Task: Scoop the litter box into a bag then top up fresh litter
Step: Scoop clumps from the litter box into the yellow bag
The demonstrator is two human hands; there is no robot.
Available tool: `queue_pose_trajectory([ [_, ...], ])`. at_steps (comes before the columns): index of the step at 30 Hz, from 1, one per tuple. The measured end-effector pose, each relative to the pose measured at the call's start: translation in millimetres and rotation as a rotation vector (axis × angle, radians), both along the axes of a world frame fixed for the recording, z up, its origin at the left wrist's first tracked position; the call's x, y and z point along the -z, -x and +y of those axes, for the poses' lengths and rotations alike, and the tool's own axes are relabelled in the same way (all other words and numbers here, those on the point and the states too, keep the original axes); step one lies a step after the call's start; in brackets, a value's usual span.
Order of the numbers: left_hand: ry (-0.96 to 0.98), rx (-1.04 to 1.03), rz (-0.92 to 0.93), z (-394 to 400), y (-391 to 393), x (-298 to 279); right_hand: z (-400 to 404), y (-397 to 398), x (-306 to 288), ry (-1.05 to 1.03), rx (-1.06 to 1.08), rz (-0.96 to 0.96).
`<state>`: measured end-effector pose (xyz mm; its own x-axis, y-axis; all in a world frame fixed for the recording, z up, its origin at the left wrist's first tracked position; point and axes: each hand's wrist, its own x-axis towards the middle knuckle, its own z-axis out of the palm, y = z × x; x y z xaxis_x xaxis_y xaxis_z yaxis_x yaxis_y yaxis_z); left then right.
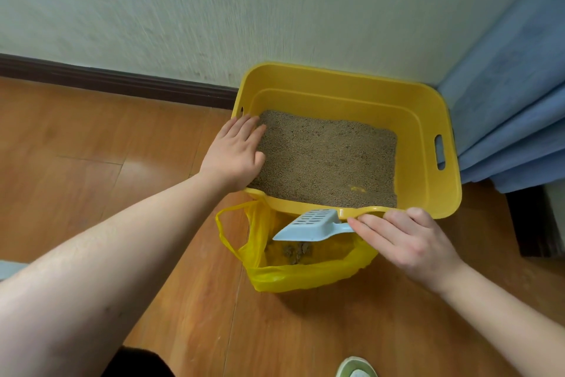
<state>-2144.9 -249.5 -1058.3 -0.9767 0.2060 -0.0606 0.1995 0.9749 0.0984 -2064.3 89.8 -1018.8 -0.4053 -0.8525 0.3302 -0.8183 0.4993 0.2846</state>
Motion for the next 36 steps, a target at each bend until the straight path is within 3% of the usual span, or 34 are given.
queue_pose_trajectory([
  [17,0.004,0.001,0.005,0,1,1,4,-16,33,0.113,-0.007,-0.131],
  [25,-0.005,-0.003,0.007,0,0,-1,4,-21,42,0.164,0.083,-0.289],
  [36,0.003,0.001,0.01,-1,0,0,-8,-15,31,0.527,0.421,-0.77],
])
